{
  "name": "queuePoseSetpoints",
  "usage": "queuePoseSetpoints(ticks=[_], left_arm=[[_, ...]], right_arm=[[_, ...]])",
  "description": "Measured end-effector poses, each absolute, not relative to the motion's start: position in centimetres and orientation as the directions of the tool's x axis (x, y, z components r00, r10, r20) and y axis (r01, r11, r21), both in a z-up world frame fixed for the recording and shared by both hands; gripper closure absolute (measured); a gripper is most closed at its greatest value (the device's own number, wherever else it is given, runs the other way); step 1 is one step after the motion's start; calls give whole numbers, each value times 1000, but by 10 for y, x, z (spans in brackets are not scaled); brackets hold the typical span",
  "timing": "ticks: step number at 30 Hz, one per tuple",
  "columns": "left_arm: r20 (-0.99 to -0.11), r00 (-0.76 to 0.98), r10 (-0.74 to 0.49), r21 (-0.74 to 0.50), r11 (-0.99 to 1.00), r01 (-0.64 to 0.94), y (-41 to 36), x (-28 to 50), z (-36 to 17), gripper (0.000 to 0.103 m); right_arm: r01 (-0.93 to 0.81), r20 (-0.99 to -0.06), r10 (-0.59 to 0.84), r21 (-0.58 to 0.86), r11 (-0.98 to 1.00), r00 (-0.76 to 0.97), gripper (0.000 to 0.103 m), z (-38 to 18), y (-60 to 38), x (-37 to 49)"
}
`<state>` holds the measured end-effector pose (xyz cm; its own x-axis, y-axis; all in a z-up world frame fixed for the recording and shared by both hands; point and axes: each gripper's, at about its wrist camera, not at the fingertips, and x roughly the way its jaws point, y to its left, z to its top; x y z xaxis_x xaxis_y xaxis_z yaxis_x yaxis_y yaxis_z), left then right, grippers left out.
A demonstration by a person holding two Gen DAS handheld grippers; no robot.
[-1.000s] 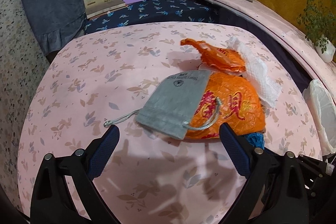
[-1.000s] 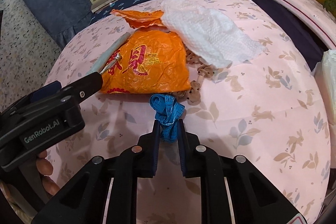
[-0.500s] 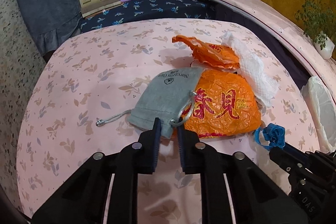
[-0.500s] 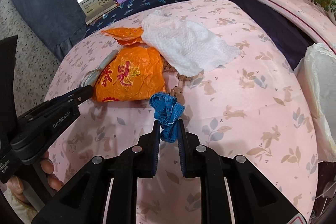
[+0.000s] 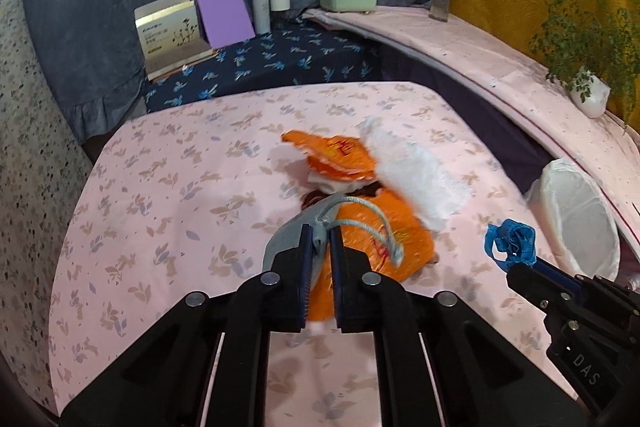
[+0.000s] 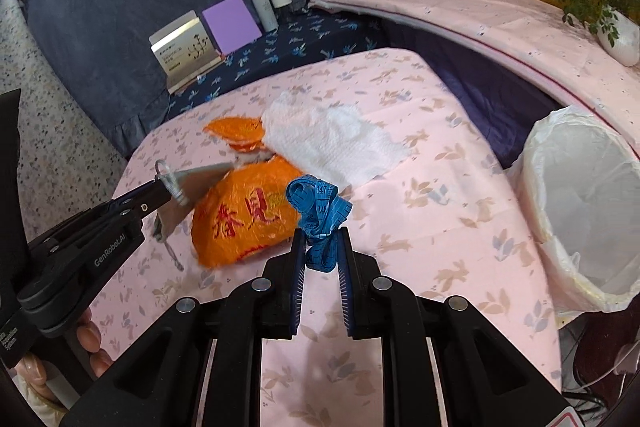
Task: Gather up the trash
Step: 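Grasp the grey drawstring pouch with the left gripper while the right lifts the blue item, then carry the blue item and grey pouch over the bin and open both grippers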
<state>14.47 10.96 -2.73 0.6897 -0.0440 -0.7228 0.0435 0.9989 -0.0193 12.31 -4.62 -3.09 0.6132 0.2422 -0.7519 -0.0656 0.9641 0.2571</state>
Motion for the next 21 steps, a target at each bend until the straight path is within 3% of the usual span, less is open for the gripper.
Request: queuePoseSetpoints(ticks=[10, 21], left_arm=[[-672, 732, -116, -3, 988, 153, 47, 133, 8, 95], [-673, 705, -223, 8, 951, 309, -40, 135, 15, 95]], right_arm=[[-1, -704, 202, 274, 962, 681, 88, -7, -96, 109], [121, -681, 122, 298, 947, 722, 88, 0, -168, 94]])
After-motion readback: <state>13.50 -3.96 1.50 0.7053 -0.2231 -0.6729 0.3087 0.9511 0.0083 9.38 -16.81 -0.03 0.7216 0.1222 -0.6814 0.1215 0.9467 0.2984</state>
